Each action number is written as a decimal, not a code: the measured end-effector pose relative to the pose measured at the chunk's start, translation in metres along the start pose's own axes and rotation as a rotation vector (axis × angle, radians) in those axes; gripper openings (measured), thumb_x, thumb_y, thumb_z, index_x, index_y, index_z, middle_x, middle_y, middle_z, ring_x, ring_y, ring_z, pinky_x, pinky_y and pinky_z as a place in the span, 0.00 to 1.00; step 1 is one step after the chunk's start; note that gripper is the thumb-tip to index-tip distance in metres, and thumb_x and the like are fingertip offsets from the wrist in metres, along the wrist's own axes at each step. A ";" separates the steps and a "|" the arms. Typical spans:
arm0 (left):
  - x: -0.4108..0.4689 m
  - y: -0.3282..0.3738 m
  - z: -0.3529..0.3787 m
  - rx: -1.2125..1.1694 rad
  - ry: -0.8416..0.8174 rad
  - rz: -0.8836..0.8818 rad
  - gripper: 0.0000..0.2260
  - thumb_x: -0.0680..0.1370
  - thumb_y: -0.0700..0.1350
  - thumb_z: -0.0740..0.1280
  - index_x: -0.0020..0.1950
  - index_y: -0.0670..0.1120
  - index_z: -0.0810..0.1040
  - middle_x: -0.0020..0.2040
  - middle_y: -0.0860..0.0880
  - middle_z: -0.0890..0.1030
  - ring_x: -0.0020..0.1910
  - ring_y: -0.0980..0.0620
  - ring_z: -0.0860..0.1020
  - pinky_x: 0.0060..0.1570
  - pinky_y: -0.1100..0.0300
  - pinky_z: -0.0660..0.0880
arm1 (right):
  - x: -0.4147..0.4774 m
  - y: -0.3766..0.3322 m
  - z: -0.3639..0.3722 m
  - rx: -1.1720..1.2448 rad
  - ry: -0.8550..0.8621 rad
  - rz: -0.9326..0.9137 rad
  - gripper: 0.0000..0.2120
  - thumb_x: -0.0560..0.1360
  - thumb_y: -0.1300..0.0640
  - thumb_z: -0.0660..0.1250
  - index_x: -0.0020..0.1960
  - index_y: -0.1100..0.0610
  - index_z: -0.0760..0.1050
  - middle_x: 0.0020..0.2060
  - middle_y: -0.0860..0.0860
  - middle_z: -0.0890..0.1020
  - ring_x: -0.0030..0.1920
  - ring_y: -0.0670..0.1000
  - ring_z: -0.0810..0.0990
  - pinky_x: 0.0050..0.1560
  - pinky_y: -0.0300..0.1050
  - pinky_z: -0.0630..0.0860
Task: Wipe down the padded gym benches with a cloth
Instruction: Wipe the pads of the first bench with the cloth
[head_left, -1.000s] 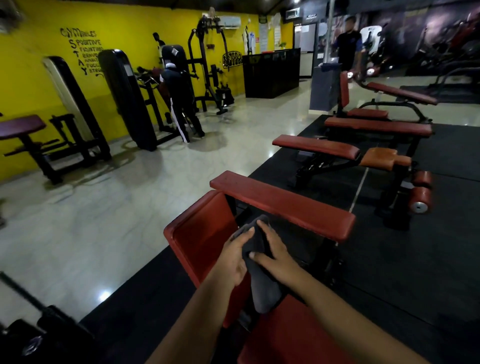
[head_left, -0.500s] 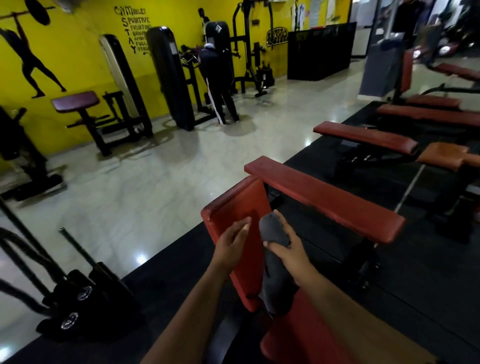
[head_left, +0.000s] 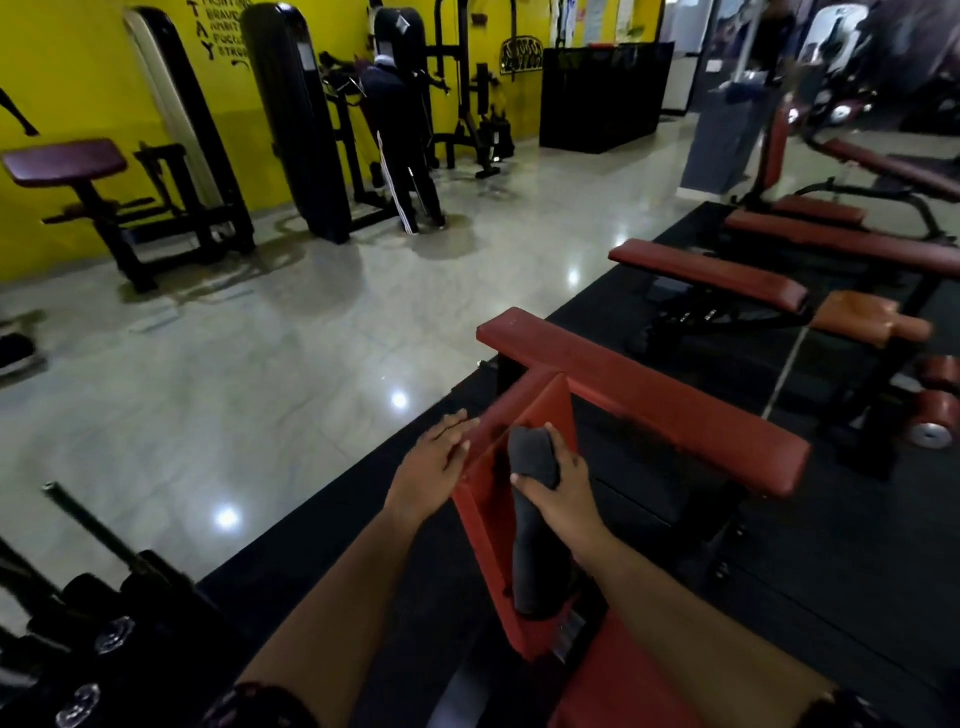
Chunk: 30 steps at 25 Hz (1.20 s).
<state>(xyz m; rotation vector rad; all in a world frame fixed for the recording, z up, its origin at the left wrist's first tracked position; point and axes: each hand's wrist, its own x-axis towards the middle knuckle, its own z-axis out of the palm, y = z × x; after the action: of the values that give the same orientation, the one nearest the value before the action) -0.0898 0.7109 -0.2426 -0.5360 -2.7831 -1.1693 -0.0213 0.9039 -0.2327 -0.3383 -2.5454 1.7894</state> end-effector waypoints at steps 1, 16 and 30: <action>0.006 -0.010 0.000 -0.043 -0.020 0.034 0.16 0.83 0.44 0.61 0.69 0.56 0.75 0.71 0.56 0.71 0.72 0.57 0.67 0.72 0.57 0.64 | 0.002 0.001 0.012 -0.040 -0.026 0.010 0.41 0.73 0.51 0.73 0.78 0.41 0.53 0.69 0.53 0.64 0.66 0.55 0.71 0.62 0.43 0.70; 0.055 -0.006 0.023 -0.052 -0.273 0.101 0.19 0.84 0.46 0.59 0.75 0.57 0.68 0.77 0.57 0.63 0.75 0.55 0.62 0.66 0.63 0.59 | -0.024 0.047 0.098 -0.185 0.248 -0.146 0.35 0.74 0.34 0.63 0.72 0.50 0.59 0.71 0.53 0.67 0.70 0.45 0.66 0.72 0.41 0.61; 0.057 0.008 0.019 0.210 -0.275 0.094 0.27 0.77 0.49 0.51 0.76 0.56 0.65 0.77 0.57 0.62 0.77 0.56 0.56 0.73 0.55 0.61 | 0.056 0.040 0.056 0.129 0.473 -0.004 0.27 0.74 0.54 0.66 0.72 0.54 0.67 0.67 0.56 0.72 0.67 0.55 0.71 0.65 0.40 0.64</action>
<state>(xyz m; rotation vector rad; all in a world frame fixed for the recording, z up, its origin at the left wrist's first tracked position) -0.1397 0.7460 -0.2393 -0.8522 -3.0179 -0.8266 -0.0769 0.8748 -0.2962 -0.6601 -2.0956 1.6212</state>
